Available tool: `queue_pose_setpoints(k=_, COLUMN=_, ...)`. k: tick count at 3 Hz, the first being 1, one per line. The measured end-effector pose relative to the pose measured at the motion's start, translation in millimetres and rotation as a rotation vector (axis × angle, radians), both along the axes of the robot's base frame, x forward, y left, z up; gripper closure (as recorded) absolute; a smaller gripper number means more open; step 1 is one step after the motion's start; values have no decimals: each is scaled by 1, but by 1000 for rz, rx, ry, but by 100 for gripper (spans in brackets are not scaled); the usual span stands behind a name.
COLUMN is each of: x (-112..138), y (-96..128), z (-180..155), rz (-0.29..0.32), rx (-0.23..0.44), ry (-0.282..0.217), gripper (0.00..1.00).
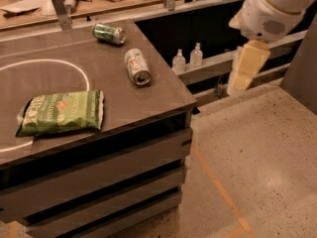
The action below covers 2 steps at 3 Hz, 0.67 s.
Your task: Place green can upright
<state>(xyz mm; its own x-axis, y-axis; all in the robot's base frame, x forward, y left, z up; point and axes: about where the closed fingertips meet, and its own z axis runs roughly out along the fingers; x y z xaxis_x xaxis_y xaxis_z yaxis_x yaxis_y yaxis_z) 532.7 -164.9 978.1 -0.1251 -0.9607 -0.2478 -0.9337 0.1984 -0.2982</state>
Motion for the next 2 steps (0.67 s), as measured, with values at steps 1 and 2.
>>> queue_pose_setpoints(k=1, x=68, y=35, z=19, rz=27, rx=32, ry=-65, gripper=0)
queue_pose_setpoints(k=2, x=140, y=81, z=31, rz=25, rx=86, ry=-96, gripper=0)
